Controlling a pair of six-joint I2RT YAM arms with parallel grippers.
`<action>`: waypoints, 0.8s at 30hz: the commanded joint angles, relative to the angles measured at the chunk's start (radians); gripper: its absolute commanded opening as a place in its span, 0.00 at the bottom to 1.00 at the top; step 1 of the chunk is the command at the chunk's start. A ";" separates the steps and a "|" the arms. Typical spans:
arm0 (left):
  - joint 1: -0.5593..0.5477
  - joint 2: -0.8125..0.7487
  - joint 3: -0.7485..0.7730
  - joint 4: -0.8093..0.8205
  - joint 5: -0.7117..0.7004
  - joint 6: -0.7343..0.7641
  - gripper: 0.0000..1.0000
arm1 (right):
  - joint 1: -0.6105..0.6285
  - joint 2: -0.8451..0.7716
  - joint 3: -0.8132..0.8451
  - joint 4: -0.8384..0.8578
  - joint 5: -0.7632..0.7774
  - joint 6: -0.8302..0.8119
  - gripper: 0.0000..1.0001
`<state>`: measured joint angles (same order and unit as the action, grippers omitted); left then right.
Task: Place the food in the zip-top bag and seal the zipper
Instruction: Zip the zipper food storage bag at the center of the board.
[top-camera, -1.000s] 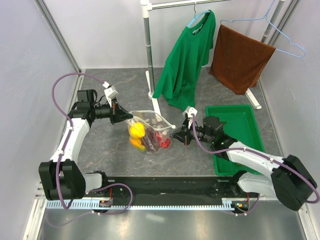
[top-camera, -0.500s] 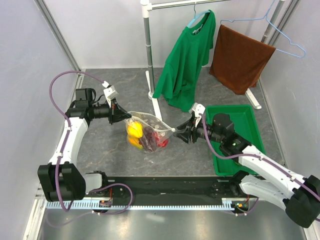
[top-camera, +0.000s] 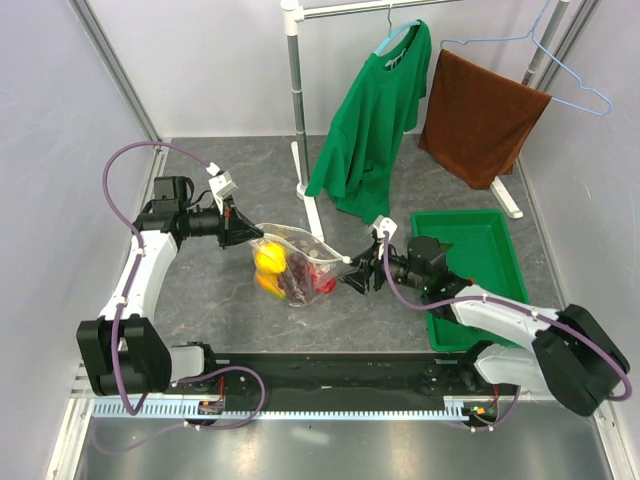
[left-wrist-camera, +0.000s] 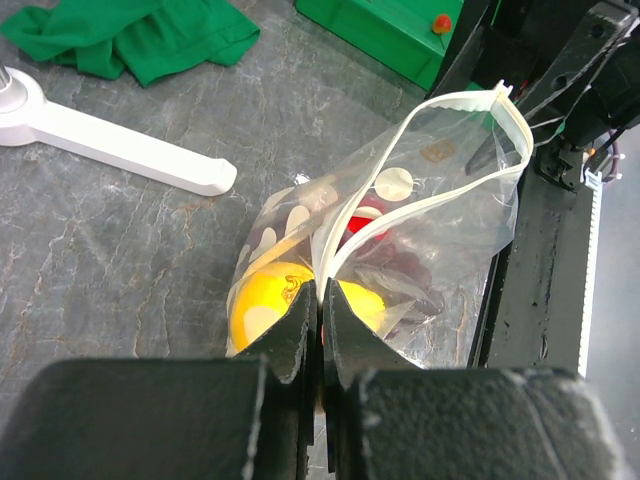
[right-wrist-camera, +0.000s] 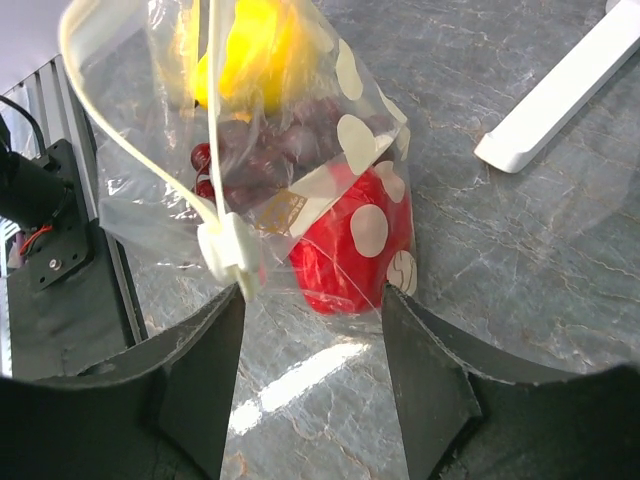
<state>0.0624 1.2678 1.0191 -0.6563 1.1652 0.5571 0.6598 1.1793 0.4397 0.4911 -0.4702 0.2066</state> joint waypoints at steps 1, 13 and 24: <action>0.007 0.016 0.036 0.004 0.042 0.032 0.02 | 0.012 0.058 0.042 0.187 -0.016 0.037 0.63; 0.007 0.041 0.033 0.018 0.044 0.027 0.02 | 0.018 0.131 0.083 0.260 -0.044 0.103 0.34; 0.007 0.048 0.029 0.020 0.039 0.020 0.02 | 0.021 0.123 0.111 0.270 -0.025 0.155 0.11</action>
<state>0.0643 1.3106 1.0214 -0.6514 1.1732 0.5571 0.6773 1.3102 0.4995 0.6998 -0.4953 0.3298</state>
